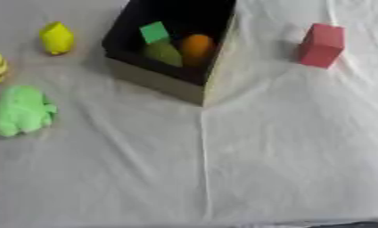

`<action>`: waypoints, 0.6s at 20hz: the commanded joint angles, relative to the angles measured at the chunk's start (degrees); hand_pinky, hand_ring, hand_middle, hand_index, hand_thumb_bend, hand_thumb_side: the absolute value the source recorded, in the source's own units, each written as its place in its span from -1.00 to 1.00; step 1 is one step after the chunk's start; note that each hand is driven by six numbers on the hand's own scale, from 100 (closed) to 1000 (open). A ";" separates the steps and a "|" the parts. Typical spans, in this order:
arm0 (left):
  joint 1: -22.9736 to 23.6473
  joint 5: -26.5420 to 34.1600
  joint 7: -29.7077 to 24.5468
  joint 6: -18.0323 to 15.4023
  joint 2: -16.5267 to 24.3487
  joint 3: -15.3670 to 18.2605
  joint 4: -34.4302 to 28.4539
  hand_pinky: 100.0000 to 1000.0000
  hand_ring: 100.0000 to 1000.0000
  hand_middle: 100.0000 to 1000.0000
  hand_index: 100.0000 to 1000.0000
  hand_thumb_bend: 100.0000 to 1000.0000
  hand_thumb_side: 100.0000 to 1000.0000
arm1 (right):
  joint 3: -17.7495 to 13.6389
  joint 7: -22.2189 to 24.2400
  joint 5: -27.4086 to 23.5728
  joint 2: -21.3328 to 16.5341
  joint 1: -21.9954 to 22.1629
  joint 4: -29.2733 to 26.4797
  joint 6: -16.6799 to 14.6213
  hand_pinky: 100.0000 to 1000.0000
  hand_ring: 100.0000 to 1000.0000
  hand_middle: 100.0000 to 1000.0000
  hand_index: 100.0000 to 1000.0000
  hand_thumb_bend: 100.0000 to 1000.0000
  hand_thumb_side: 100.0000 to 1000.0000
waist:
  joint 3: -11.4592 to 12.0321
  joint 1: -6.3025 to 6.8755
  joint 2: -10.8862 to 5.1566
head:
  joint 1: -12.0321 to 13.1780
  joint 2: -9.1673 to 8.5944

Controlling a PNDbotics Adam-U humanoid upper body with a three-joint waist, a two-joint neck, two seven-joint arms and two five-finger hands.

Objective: Pick up objects on the table and place them in the box.

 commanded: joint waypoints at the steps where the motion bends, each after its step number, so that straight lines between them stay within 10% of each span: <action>1: -0.44 0.34 0.21 -0.08 2.68 1.01 -0.89 0.65 0.50 0.52 0.83 -0.23 0.44 | 0.31 0.37 -0.83 -2.55 -0.31 -1.92 -0.42 0.82 1.00 0.76 0.76 -0.25 -1.00 | 0.08 -0.77 -1.56 | 0.07 -0.59; 12: -1.12 0.41 -0.40 0.19 1.85 0.25 -0.68 0.65 0.50 0.52 0.82 -0.24 0.44 | 6.61 3.00 0.81 -0.27 1.00 1.33 -0.67 0.82 1.00 0.76 0.78 -0.21 -1.00 | 0.53 -0.86 -1.90 | -1.49 -2.04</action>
